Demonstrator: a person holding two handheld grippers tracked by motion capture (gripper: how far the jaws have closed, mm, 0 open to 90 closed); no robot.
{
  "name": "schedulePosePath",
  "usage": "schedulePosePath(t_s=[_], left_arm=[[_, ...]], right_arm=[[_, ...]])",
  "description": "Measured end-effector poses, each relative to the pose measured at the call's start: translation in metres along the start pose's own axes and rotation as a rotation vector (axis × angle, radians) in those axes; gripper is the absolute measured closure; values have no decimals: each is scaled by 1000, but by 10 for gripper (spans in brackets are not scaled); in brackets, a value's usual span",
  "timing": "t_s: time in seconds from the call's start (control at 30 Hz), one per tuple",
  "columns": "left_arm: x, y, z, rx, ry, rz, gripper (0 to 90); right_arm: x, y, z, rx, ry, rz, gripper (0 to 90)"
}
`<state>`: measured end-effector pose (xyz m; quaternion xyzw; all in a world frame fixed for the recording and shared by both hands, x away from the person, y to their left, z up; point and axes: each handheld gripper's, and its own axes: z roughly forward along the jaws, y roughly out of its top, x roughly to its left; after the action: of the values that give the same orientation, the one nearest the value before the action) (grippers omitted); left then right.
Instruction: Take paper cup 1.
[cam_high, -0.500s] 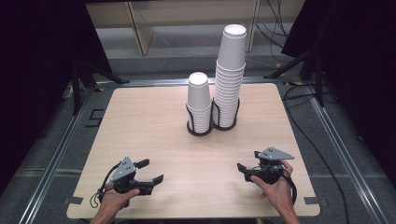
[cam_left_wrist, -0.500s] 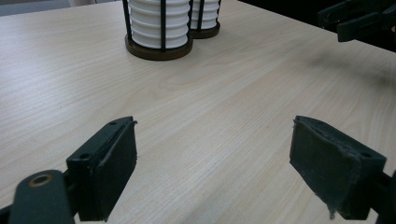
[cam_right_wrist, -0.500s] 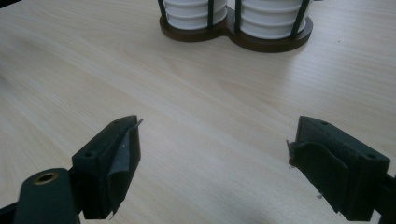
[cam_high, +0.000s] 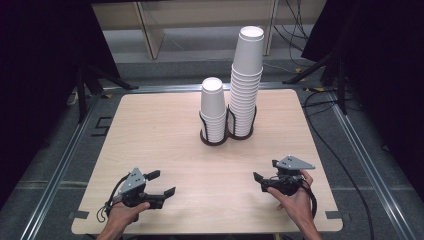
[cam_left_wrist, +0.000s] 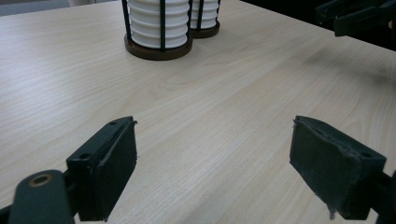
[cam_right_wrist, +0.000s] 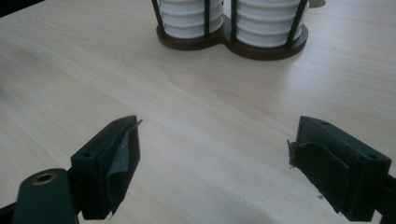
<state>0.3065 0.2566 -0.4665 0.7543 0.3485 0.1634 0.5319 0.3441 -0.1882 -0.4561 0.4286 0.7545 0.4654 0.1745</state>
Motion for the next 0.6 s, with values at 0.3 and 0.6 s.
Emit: schedulePosePath(t_s=[0.3, 0.6], left_arm=[[-1, 0, -1, 15, 12, -2, 147], [0, 0, -1, 14, 14, -2, 147]], right_arm=[[-2, 11, 2, -13, -7, -61, 157], [9, 30, 13, -28, 29, -61, 163]])
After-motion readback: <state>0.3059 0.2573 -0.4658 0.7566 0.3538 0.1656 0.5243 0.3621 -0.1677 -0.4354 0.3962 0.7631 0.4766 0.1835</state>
